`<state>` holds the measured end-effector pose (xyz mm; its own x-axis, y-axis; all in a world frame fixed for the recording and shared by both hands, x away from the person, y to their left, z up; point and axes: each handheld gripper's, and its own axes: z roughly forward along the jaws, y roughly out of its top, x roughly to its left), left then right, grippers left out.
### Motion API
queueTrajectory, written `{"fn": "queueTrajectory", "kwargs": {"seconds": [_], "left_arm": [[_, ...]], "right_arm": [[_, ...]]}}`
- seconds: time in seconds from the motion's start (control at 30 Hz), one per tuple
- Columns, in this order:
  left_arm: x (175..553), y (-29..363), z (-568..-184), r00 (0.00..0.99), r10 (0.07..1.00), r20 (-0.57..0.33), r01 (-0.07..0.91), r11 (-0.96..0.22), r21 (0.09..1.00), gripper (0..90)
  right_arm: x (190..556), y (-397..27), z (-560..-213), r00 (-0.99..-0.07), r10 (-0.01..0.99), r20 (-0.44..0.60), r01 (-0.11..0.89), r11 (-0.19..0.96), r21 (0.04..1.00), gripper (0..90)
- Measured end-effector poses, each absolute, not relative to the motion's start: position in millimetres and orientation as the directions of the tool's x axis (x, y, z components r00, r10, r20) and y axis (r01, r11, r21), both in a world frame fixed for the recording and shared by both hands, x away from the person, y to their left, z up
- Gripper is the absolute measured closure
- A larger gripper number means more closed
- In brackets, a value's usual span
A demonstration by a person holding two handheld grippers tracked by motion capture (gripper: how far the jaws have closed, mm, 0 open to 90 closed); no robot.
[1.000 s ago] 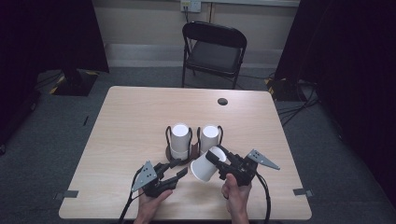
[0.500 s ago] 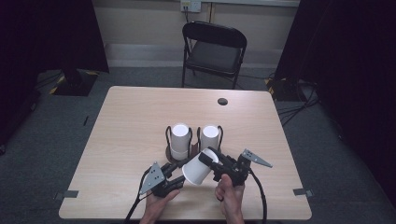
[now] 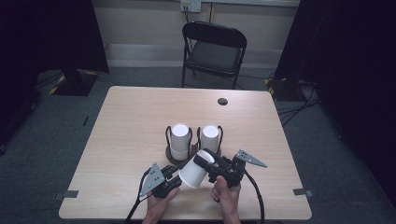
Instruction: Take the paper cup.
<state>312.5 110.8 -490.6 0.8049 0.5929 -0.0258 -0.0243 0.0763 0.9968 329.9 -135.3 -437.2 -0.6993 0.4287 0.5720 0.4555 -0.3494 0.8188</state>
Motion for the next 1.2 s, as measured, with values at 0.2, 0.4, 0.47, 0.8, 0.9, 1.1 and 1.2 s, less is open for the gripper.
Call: {"fn": "queueTrajectory", "kwargs": {"seconds": [0.2,0.4,0.47,0.8,0.9,1.1,1.2], "left_arm": [[311.9,113.8,-489.9,0.823,0.567,-0.038,0.006,0.058,0.998,84.1],[312.6,116.9,-487.1,0.834,0.548,-0.059,0.039,0.048,0.998,84.7],[312.7,118.5,-486.3,0.839,0.539,-0.07,0.052,0.05,0.997,84.8],[316.4,122.9,-482.7,0.856,0.504,-0.117,0.129,0.011,0.992,85.3],[316.8,124.3,-483.0,0.85,0.513,-0.115,0.132,0.004,0.991,85.0],[319.7,130.1,-480.9,0.843,0.525,-0.119,0.157,-0.028,0.987,85.2],[322.0,134.3,-479.0,0.842,0.525,-0.123,0.173,-0.047,0.984,85.2]], "right_arm": [[329.8,-135.6,-436.1,-0.689,0.515,0.51,0.402,-0.314,0.86,30.6],[330.0,-137.5,-435.0,-0.685,0.563,0.463,0.37,-0.278,0.886,28.7],[330.2,-138.7,-435.0,-0.683,0.568,0.46,0.369,-0.275,0.888,28.6],[327.8,-142.6,-432.6,-0.675,0.643,0.36,0.311,-0.195,0.93,30.1],[326.5,-143.3,-431.7,-0.678,0.662,0.32,0.285,-0.165,0.944,26.3],[322.1,-147.9,-429.6,-0.687,0.674,0.273,0.254,-0.129,0.959,24.0],[319.3,-153.1,-429.5,-0.706,0.661,0.254,0.232,-0.123,0.965,21.0]]}}
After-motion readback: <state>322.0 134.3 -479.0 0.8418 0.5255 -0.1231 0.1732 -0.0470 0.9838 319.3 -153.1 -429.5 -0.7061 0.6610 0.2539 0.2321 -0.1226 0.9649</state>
